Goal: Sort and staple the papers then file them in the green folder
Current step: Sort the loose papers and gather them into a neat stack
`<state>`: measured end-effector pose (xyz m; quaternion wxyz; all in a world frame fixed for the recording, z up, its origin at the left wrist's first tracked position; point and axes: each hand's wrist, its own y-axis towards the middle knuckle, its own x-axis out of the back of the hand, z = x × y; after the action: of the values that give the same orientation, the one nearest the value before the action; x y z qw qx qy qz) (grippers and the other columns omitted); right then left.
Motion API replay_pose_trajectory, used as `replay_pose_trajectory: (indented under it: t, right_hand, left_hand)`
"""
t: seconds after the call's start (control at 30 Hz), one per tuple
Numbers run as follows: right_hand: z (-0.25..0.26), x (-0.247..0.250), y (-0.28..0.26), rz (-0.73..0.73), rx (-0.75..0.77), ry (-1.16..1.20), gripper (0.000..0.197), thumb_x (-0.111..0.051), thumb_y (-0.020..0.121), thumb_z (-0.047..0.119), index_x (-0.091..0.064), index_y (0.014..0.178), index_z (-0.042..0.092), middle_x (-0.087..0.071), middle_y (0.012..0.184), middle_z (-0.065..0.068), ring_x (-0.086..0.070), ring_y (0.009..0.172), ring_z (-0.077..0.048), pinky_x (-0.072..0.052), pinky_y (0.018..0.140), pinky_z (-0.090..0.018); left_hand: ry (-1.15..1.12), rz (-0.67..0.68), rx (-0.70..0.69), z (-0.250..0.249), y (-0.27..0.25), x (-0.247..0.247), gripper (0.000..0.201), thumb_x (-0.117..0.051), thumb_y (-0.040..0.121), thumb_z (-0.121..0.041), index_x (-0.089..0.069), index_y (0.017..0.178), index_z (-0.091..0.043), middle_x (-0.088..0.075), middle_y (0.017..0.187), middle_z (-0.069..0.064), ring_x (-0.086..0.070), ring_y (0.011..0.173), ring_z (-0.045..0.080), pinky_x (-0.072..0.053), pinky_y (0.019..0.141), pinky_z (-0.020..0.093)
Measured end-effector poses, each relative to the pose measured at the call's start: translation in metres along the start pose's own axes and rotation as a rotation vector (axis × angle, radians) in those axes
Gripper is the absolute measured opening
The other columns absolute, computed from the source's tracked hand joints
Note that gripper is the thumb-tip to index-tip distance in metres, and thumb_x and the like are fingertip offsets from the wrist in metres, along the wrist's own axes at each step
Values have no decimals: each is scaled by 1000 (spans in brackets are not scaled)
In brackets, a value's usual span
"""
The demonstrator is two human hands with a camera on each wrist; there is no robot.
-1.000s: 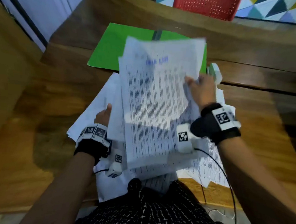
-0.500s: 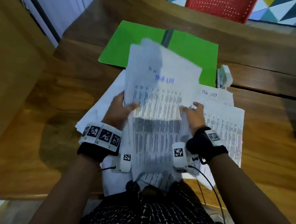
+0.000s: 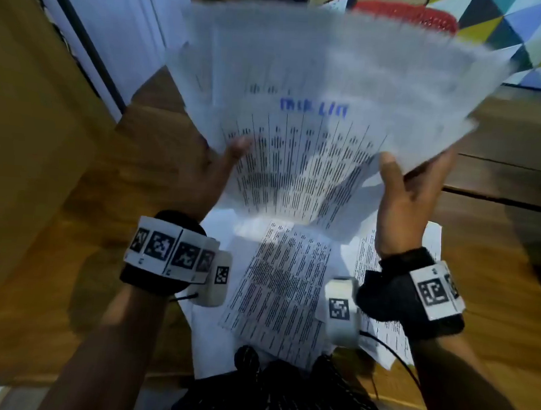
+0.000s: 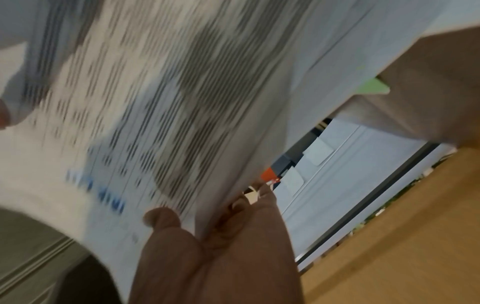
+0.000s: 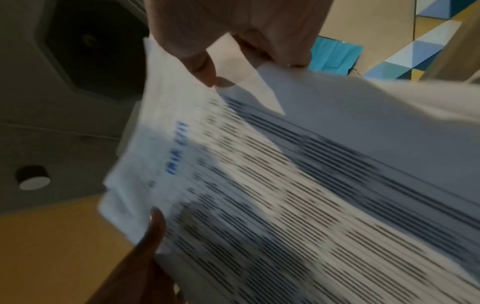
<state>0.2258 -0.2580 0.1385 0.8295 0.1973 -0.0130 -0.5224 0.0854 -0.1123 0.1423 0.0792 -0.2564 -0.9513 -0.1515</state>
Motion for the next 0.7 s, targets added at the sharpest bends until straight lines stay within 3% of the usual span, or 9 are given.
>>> replay_pose_trajectory:
  t: [0.07, 0.1, 0.2, 0.27, 0.37, 0.47, 0.57, 0.63, 0.7]
  right_hand:
    - [-3, -2, -13, -9, 78, -106, 55, -49, 81, -18, -22, 127, -3, -39, 106, 15, -49, 90, 26, -39, 81, 3]
    - [-5, -3, -15, -27, 145, -164, 63, -51, 78, -19, -18, 130, -7, -40, 109, 14, -48, 93, 22, -40, 84, 1]
    - [-5, -12, -4, -38, 329, -301, 70, -53, 71, -10, -24, 129, 18, -43, 128, -15, -45, 102, -9, -41, 99, -28]
    - [-5, -15, 3, 41, 440, -514, 64, -51, 71, -8, -38, 127, 19, -43, 125, -10, -39, 99, -5, -35, 96, -11]
    - [-9, -16, 7, 94, 395, -675, 46, -48, 74, -6, -58, 118, 2, -49, 118, -25, -29, 91, 8, -28, 84, 6]
    - [-11, -9, 10, 60, 260, -558, 56, -41, 75, -10, -44, 131, -3, -48, 120, -12, -41, 102, 2, -27, 84, 8]
    - [-20, -2, 6, 69, 94, -364, 69, -34, 73, -23, -21, 138, -5, -35, 132, 1, -49, 92, 2, -33, 71, 9]
    - [-33, 0, 4, 110, -45, -282, 63, -33, 78, -23, -20, 137, -4, -44, 121, 2, -53, 80, 15, -39, 67, 3]
    - [-42, 1, 5, 134, -143, -286, 53, -36, 83, -19, -26, 133, -5, -47, 100, 9, -48, 72, 30, -42, 70, -5]
  left_hand:
    - [-97, -13, 76, 13, -1, -7, 50, -59, 87, -32, -51, 128, -4, -62, 125, 5, -57, 120, 20, -47, 90, 15]
    - [-117, -50, 55, 13, -3, -10, 55, -62, 86, -35, -50, 125, 1, -60, 127, 16, -55, 121, 29, -49, 93, 22]
    - [-141, -140, -45, 10, -4, -13, 49, -59, 81, -52, -48, 115, -18, -57, 121, 18, -54, 117, 37, -45, 100, 51]
    - [-126, -159, -77, 4, -1, -16, 28, -52, 88, -38, -46, 113, -27, -57, 115, 9, -58, 113, 22, -50, 96, 40]
    - [-68, -203, -119, 4, 6, -19, 24, -44, 95, -20, -61, 99, -3, -57, 81, -1, -55, 73, -17, -43, 69, 5]
    - [-36, -246, -83, 5, 8, -19, 14, -41, 97, -5, -54, 94, -4, -43, 69, -12, -47, 59, -26, -37, 58, -5]
    - [-44, -166, 37, 21, 7, -24, 26, -43, 98, -17, -47, 120, -4, -57, 96, -7, -54, 75, -17, -41, 63, -8]
    - [-138, -98, 112, 31, 6, -31, 53, -54, 89, -24, -42, 131, 6, -59, 122, 12, -60, 104, 16, -51, 88, 13]
    - [-151, -118, 155, 31, 2, -34, 52, -56, 83, -19, -48, 127, 8, -59, 124, 18, -59, 107, 25, -50, 94, 35]
